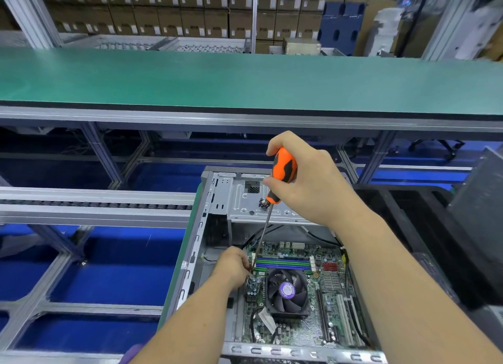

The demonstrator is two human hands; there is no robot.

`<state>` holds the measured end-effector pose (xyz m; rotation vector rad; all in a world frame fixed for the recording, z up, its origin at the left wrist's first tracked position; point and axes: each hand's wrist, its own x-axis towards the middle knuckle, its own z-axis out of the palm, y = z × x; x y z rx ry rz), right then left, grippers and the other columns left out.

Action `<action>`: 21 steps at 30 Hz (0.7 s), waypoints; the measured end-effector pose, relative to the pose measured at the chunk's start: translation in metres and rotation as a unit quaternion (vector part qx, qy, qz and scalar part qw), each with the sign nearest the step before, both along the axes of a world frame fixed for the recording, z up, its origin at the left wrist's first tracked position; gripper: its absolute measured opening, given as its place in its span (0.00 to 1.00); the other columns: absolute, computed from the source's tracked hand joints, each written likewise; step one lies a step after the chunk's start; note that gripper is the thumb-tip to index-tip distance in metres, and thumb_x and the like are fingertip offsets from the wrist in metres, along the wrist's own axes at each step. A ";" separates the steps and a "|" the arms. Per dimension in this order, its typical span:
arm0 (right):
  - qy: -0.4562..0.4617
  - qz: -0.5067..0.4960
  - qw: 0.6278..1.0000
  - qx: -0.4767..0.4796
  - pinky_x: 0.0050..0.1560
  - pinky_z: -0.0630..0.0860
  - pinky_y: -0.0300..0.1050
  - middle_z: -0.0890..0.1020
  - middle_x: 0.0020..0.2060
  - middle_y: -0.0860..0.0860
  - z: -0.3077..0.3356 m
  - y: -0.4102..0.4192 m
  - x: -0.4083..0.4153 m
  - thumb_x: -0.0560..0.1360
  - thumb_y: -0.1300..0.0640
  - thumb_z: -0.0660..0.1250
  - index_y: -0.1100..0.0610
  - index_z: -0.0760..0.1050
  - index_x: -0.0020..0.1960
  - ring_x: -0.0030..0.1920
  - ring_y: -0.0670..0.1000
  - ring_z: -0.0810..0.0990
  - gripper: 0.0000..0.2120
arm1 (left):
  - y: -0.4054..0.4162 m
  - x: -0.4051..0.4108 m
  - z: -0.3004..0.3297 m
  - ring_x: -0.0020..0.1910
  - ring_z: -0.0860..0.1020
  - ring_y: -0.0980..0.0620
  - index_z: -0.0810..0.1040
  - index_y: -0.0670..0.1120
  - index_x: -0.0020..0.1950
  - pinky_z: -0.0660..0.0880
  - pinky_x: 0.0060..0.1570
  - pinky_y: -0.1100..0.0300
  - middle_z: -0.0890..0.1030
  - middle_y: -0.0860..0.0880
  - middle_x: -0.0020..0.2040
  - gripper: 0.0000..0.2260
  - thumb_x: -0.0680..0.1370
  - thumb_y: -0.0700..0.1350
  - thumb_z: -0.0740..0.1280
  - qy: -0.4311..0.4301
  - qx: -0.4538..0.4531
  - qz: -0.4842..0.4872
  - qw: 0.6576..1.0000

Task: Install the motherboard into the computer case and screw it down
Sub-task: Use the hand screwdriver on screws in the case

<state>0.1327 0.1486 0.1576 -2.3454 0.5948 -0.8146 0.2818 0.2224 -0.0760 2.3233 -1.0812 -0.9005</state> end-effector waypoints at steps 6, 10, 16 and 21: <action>-0.019 -0.003 1.000 -0.002 0.38 0.80 0.48 0.78 0.36 0.51 0.001 -0.002 0.000 0.76 0.61 0.73 0.46 0.69 0.56 0.39 0.58 0.83 0.17 | -0.003 0.002 -0.002 0.38 0.76 0.53 0.77 0.48 0.35 0.72 0.39 0.63 0.79 0.50 0.37 0.11 0.72 0.38 0.76 0.022 0.004 -0.013 1.000; -0.016 -0.009 1.000 -0.010 0.40 0.78 0.49 0.78 0.36 0.51 0.002 -0.003 -0.001 0.76 0.60 0.74 0.47 0.70 0.56 0.39 0.57 0.83 0.17 | -0.004 0.003 -0.002 0.39 0.76 0.52 0.74 0.48 0.32 0.76 0.43 0.61 0.78 0.50 0.37 0.15 0.71 0.35 0.76 0.033 -0.004 0.017 0.999; -0.008 -0.014 1.000 -0.018 0.41 0.79 0.51 0.79 0.36 0.50 0.002 -0.004 -0.002 0.75 0.59 0.74 0.45 0.69 0.56 0.41 0.56 0.82 0.18 | -0.004 0.002 -0.002 0.38 0.77 0.52 0.73 0.47 0.33 0.75 0.41 0.62 0.78 0.50 0.36 0.15 0.70 0.33 0.77 0.047 -0.007 0.034 0.998; -0.006 -0.013 1.000 -0.020 0.40 0.80 0.51 0.78 0.36 0.52 0.001 -0.003 -0.001 0.76 0.58 0.74 0.46 0.69 0.57 0.40 0.56 0.82 0.18 | -0.004 0.002 -0.003 0.33 0.75 0.57 0.73 0.47 0.32 0.69 0.30 0.69 0.76 0.52 0.34 0.16 0.70 0.33 0.76 0.056 -0.005 0.033 0.998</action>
